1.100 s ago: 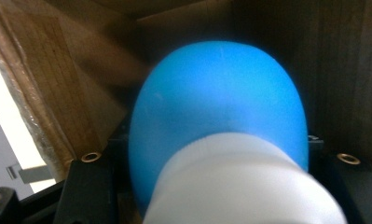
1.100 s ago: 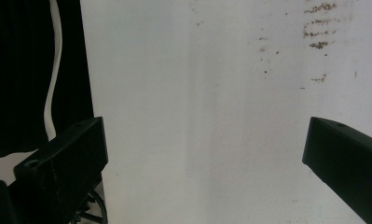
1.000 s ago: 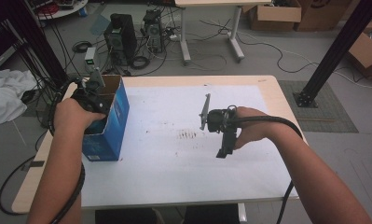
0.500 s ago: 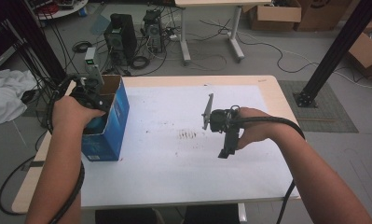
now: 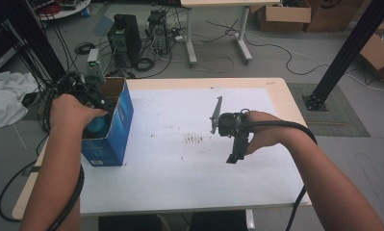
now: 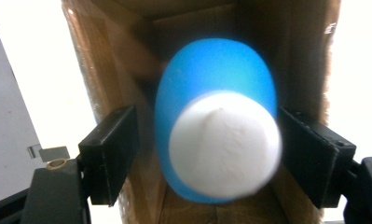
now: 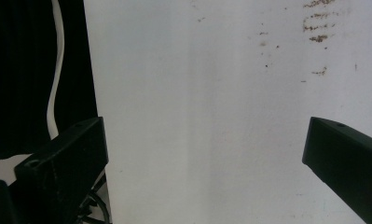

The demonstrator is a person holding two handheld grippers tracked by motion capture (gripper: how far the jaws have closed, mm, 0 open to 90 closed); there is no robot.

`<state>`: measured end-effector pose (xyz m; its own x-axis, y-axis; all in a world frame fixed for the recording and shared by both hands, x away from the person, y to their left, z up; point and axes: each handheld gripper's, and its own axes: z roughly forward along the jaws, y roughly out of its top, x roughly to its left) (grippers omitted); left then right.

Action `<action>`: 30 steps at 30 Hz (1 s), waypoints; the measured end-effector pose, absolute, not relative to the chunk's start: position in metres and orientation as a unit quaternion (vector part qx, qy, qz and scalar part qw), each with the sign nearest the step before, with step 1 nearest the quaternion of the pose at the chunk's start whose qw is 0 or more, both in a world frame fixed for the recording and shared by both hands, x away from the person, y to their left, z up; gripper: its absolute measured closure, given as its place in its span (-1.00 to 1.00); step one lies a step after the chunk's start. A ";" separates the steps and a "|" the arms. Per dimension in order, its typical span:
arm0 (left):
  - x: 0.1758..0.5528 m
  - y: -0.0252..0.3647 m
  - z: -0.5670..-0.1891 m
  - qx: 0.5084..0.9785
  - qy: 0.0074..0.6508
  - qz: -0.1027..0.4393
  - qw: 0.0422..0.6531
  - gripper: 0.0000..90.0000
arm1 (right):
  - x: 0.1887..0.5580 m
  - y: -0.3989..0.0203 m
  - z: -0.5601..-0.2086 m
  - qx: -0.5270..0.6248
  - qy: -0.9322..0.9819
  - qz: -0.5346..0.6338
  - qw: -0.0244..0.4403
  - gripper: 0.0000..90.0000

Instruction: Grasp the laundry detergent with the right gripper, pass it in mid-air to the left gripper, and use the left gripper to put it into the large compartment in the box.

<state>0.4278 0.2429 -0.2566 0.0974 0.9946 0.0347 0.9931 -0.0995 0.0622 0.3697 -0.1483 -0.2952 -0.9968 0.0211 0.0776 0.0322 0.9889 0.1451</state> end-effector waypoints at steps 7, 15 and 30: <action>0.424 0.241 -0.239 0.745 0.665 0.045 0.019 -0.50 | 0.369 -0.148 -0.293 -0.012 -0.997 -0.074 0.036 -1.00; 0.420 0.237 -0.221 0.755 0.653 0.056 0.024 -0.59 | 0.368 -0.146 -0.292 -0.010 -0.997 -0.072 0.036 -1.00; 0.419 0.208 -0.199 0.794 0.604 0.062 0.025 -0.75 | 0.368 -0.143 -0.292 -0.011 -0.997 -0.069 0.038 -1.00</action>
